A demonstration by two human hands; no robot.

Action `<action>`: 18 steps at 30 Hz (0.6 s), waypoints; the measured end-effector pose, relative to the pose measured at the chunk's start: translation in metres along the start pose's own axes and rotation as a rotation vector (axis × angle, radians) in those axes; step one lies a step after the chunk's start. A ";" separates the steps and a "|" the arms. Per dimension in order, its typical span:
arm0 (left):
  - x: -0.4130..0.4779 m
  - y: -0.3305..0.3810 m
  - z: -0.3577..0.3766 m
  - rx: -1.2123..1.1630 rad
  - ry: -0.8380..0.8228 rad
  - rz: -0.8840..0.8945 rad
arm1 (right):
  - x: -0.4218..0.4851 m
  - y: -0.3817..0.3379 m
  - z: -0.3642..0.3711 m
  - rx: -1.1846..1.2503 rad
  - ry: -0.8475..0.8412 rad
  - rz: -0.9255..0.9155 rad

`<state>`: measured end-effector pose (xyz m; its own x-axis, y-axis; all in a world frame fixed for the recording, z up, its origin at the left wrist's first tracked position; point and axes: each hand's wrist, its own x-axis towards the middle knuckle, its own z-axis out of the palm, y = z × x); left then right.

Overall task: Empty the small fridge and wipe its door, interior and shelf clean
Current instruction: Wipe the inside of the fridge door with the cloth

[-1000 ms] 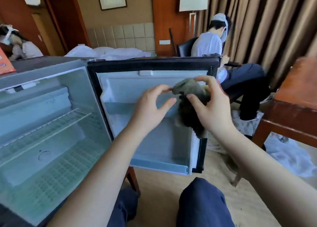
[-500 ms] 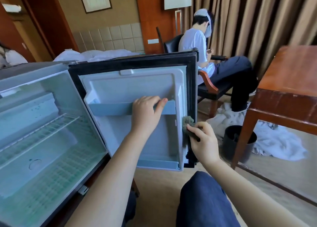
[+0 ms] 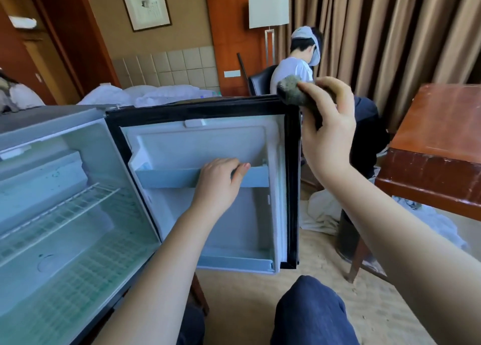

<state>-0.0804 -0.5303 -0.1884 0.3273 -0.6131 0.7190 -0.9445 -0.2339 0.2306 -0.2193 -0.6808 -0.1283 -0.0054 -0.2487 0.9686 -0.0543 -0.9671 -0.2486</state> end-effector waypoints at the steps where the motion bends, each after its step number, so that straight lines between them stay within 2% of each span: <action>1: -0.002 -0.009 -0.008 -0.004 -0.011 -0.014 | 0.002 0.000 0.005 -0.022 -0.036 -0.019; 3: -0.010 -0.036 -0.026 0.053 0.025 -0.052 | 0.005 -0.004 0.021 -0.065 -0.141 -0.072; 5: -0.019 -0.059 -0.042 0.135 0.063 -0.074 | 0.009 -0.008 0.041 -0.080 -0.170 -0.112; 9: -0.017 -0.064 -0.037 0.153 0.074 -0.128 | 0.017 -0.047 0.095 -0.008 -0.272 -0.220; 14: -0.021 -0.075 -0.038 0.133 0.044 -0.032 | 0.020 -0.138 0.176 0.045 -0.700 -0.211; 18: -0.026 -0.085 -0.051 0.103 -0.051 -0.040 | 0.026 -0.165 0.198 -0.049 -0.833 -0.242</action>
<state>-0.0103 -0.4557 -0.1929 0.3685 -0.6385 0.6756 -0.9236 -0.3337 0.1884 -0.0128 -0.5388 -0.0642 0.7438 -0.0134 0.6683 -0.0022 -0.9998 -0.0176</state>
